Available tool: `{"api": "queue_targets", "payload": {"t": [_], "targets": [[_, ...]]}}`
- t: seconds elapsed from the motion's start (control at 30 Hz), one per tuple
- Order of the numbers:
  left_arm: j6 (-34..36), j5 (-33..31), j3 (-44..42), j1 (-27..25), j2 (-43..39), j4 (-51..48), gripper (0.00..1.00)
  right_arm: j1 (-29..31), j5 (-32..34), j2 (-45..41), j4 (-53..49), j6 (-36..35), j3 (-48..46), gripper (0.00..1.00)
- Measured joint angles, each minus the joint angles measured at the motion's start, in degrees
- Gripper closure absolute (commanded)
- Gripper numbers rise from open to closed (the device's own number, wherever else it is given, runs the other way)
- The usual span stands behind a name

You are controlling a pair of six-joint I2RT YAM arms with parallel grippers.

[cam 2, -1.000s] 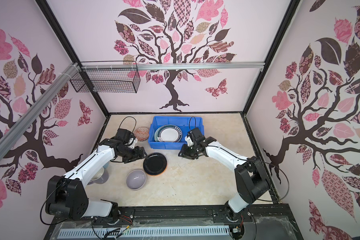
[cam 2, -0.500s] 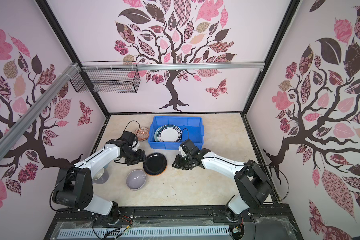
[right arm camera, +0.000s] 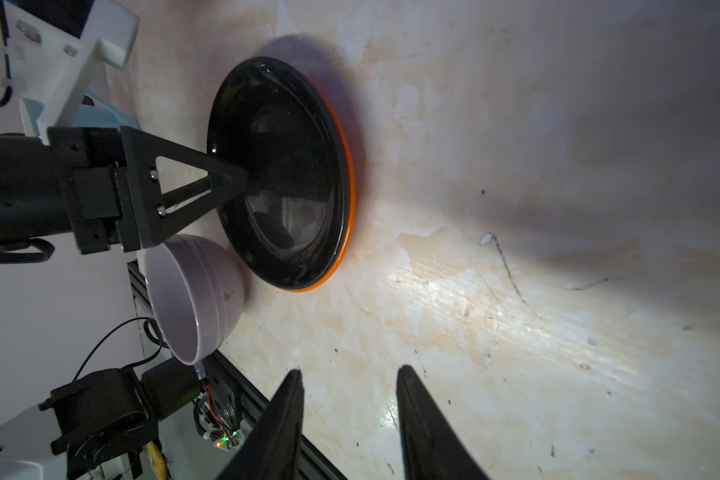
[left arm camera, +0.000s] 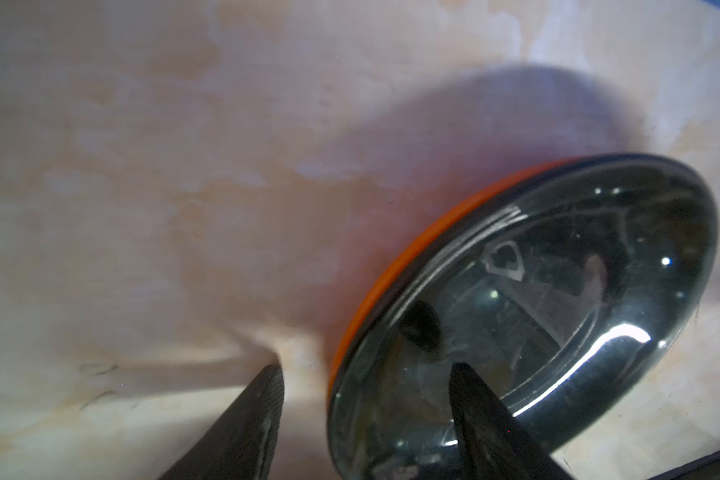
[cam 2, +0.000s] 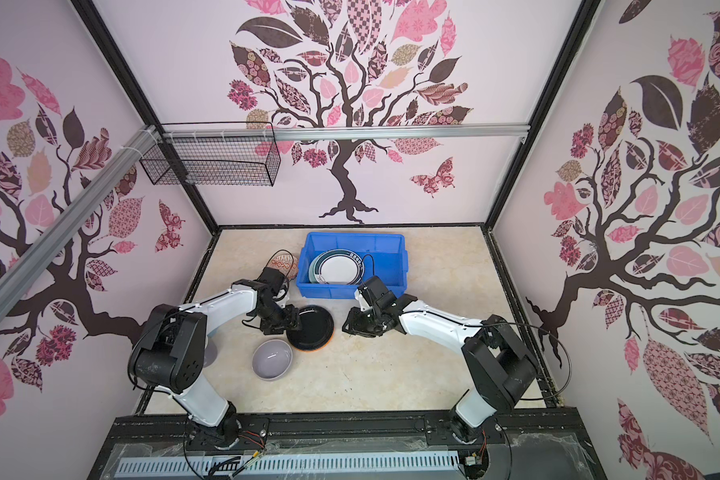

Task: Place the mixed dishes into the plastic bin

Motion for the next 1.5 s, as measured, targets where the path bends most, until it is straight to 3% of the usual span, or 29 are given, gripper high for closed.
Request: {"api": "queue_targets", "payload": {"t": [0.37,0.73,0.93,1.07,1.13,1.5], "targets": [[-5.03,2.19,2.80,-8.41,2.69,2.34,0.35,-4.70,-0.83,-5.35,1.62,-0.09,-11.82,0.61],[-9.35,3.15,8.83,-19.85,4.87,2.58,0.34,-6.95,0.94,-10.32,-0.04,-1.20,-14.53,0.61],[-9.94,0.52,8.92,-20.39,1.73,-0.15,0.32,-7.23,1.97,-10.29,-0.48,-2.27,-14.51,0.61],[-9.92,-2.01,8.92,-20.37,-2.86,-1.64,0.37,-7.52,2.78,-9.79,-0.76,-3.08,-14.25,0.63],[-10.14,-2.75,8.92,-20.37,-4.07,-1.70,0.44,-7.96,3.10,-9.07,-1.01,-3.56,-13.90,0.64],[-10.21,-2.97,8.94,-20.37,0.02,-1.42,0.62,-9.53,3.52,-6.54,-2.62,-5.31,-11.69,0.70]]}}
